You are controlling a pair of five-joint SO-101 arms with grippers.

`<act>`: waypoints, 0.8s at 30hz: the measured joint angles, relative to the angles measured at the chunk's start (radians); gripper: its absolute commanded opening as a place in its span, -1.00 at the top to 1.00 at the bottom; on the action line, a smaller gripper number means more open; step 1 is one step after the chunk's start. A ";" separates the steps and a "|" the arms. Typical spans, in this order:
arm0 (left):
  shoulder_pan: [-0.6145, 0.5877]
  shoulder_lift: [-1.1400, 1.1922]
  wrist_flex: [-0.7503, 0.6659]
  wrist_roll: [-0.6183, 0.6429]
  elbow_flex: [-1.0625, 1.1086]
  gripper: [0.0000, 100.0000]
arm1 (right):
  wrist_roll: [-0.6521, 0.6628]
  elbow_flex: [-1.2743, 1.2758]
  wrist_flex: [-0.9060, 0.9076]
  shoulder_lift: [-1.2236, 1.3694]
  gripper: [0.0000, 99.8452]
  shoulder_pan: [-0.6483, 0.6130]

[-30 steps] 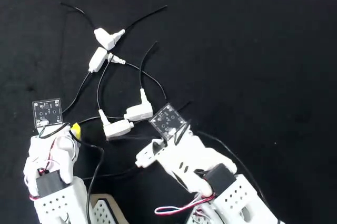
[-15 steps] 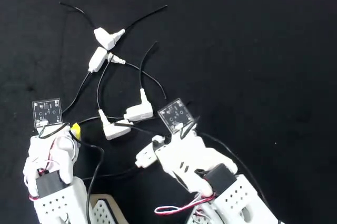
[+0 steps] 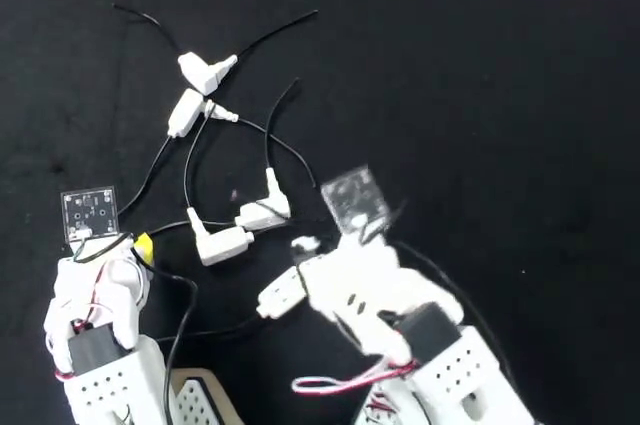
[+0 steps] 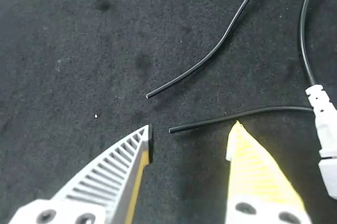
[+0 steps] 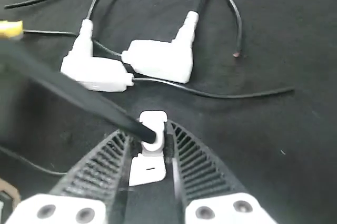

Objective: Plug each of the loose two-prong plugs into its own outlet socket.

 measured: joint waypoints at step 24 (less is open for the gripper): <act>0.000 0.000 0.000 0.000 0.000 0.52 | -0.063 0.072 -0.213 0.310 0.98 -0.084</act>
